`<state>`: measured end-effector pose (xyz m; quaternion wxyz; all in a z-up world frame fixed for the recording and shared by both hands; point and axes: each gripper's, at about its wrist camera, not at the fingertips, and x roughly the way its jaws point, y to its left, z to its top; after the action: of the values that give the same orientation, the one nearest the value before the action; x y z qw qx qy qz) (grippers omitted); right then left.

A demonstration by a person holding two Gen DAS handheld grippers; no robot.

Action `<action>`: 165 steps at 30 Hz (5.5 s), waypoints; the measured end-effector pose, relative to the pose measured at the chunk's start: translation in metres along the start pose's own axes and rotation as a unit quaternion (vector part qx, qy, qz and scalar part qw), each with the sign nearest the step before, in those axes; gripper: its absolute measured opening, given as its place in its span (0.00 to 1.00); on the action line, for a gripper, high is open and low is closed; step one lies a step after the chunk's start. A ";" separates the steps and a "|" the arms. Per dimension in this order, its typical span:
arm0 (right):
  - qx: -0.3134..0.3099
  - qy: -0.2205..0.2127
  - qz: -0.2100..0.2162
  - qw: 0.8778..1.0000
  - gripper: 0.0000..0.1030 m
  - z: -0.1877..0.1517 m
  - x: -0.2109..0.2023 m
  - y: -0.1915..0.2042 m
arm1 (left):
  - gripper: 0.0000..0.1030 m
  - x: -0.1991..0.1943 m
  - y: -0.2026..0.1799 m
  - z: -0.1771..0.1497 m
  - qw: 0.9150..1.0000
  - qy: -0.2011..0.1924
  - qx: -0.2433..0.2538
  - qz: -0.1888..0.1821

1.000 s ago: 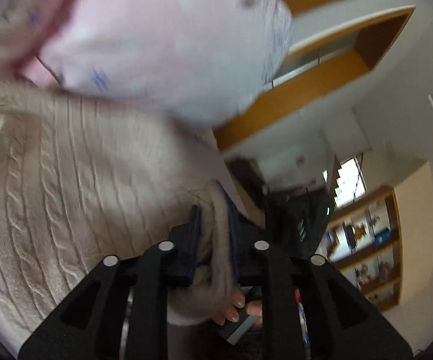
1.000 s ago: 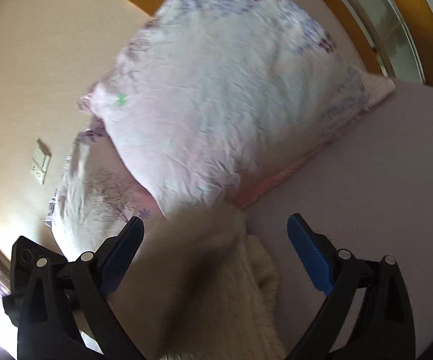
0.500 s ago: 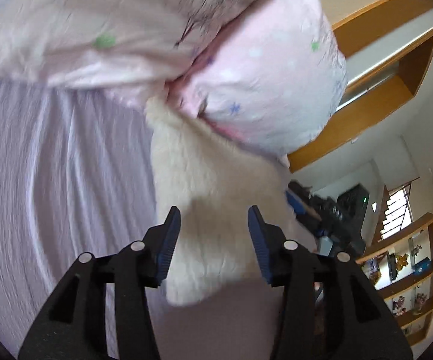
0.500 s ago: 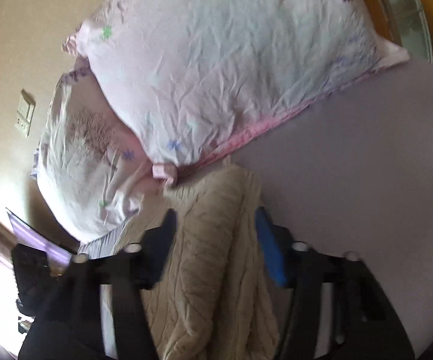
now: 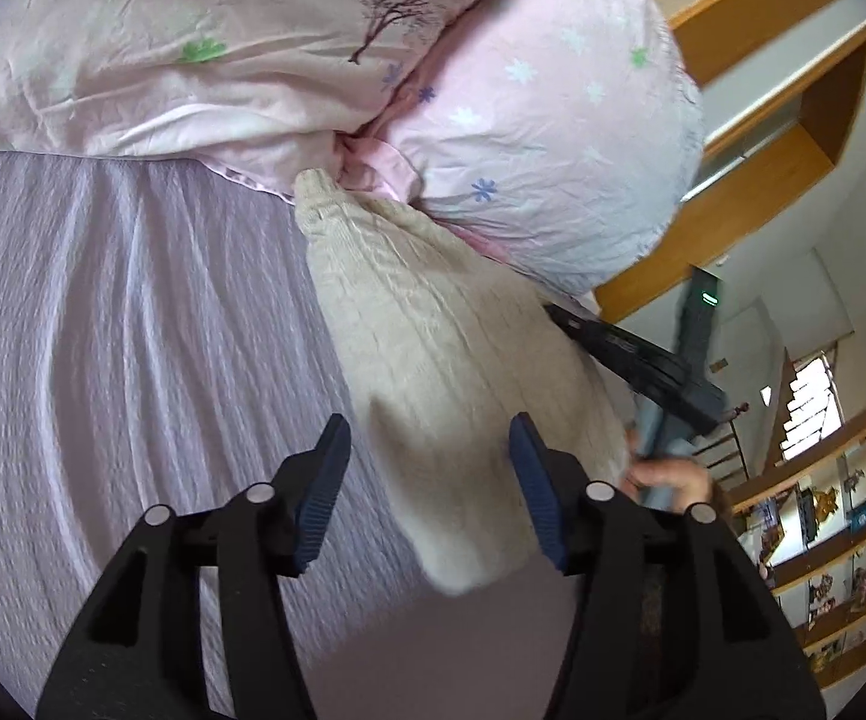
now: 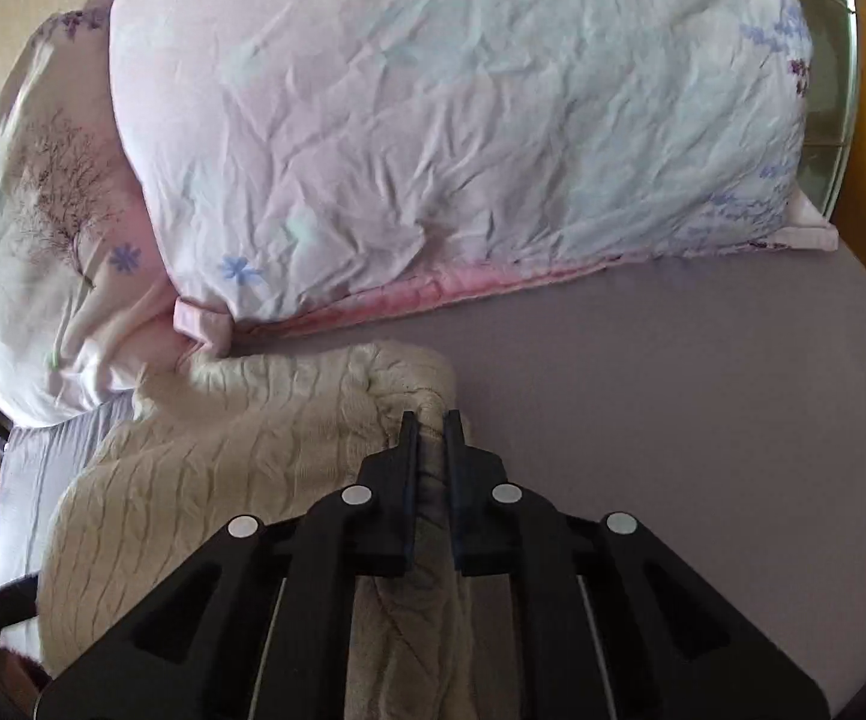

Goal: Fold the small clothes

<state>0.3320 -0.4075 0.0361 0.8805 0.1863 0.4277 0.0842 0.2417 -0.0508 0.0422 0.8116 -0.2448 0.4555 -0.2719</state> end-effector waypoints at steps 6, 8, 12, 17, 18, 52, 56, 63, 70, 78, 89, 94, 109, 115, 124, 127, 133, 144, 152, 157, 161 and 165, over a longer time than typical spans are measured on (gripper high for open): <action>0.058 0.020 0.102 0.993 0.93 -0.031 -0.042 -0.021 | 0.65 0.025 0.004 0.007 1.000 0.022 -0.018 0.000; 0.058 0.053 0.108 0.991 0.93 -0.044 -0.035 -0.024 | 0.67 0.031 0.002 0.005 1.000 0.026 -0.015 0.004; 0.063 0.094 0.112 0.987 0.88 -0.061 -0.016 -0.027 | 0.72 0.036 -0.001 0.002 0.999 0.025 -0.011 0.022; 0.091 0.104 0.180 0.974 0.74 -0.080 -0.017 -0.034 | 0.75 0.034 0.000 -0.003 0.998 0.010 -0.024 0.051; 0.090 0.101 0.187 0.973 0.74 -0.082 -0.018 -0.034 | 0.75 0.030 -0.002 -0.004 0.998 0.000 -0.019 0.059; -0.048 0.085 0.226 0.969 0.93 -0.145 -0.063 0.122 | 0.83 -0.097 -0.021 -0.085 0.981 -0.072 0.144 0.113; 0.003 0.096 0.228 0.969 0.93 -0.143 -0.049 0.106 | 0.85 -0.073 -0.015 -0.083 0.978 -0.042 0.143 0.148; -0.098 0.000 0.118 0.988 0.99 -0.171 -0.111 0.121 | 0.98 -0.103 -0.013 -0.104 0.958 -0.079 0.137 0.239; -0.154 0.050 -0.035 0.986 0.99 -0.209 -0.085 0.121 | 0.98 -0.091 0.017 -0.112 0.952 -0.030 0.092 0.289; -0.185 0.073 -0.068 0.978 0.99 -0.221 -0.060 0.133 | 0.98 -0.070 0.016 -0.120 0.942 0.005 0.112 0.317; -0.202 0.067 -0.083 0.974 0.99 -0.225 -0.058 0.140 | 0.98 -0.064 0.011 -0.122 0.932 0.005 0.129 0.340; -0.204 0.066 -0.081 0.973 0.99 -0.225 -0.058 0.140 | 0.98 -0.064 0.011 -0.122 0.932 0.000 0.129 0.339; -0.205 0.066 -0.080 0.973 0.99 -0.224 -0.059 0.140 | 0.98 -0.065 0.011 -0.121 0.932 0.000 0.130 0.339; -0.205 0.066 -0.080 0.973 0.99 -0.224 -0.059 0.140 | 0.98 -0.065 0.011 -0.121 0.932 0.000 0.130 0.339; -0.205 0.066 -0.080 0.973 0.99 -0.224 -0.058 0.140 | 0.98 -0.065 0.011 -0.122 0.932 0.000 0.129 0.339; -0.205 0.066 -0.080 0.973 0.99 -0.224 -0.058 0.140 | 0.98 -0.065 0.011 -0.122 0.932 0.000 0.129 0.339; -0.205 0.066 -0.080 0.973 0.99 -0.225 -0.058 0.139 | 0.98 -0.065 0.011 -0.122 0.932 0.000 0.129 0.339; -0.205 0.066 -0.080 0.973 0.99 -0.225 -0.058 0.139 | 0.98 -0.065 0.011 -0.122 0.932 -0.001 0.129 0.339; -0.205 0.066 -0.080 0.973 0.99 -0.225 -0.058 0.139 | 0.98 -0.065 0.011 -0.122 0.932 -0.001 0.129 0.339; -0.205 0.066 -0.080 0.973 0.99 -0.225 -0.058 0.139 | 0.98 -0.065 0.011 -0.122 0.932 -0.001 0.129 0.339; -0.205 0.066 -0.080 0.973 0.99 -0.225 -0.058 0.139 | 0.98 -0.065 0.012 -0.122 0.932 -0.001 0.129 0.339; -0.205 0.066 -0.080 0.973 0.99 -0.225 -0.059 0.139 | 0.98 -0.065 0.011 -0.122 0.932 -0.001 0.129 0.339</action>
<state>0.1211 -0.2403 0.0073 0.8738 -0.0390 0.4718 0.1118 0.1093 -0.0176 0.0174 0.8805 0.0309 0.4716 -0.0373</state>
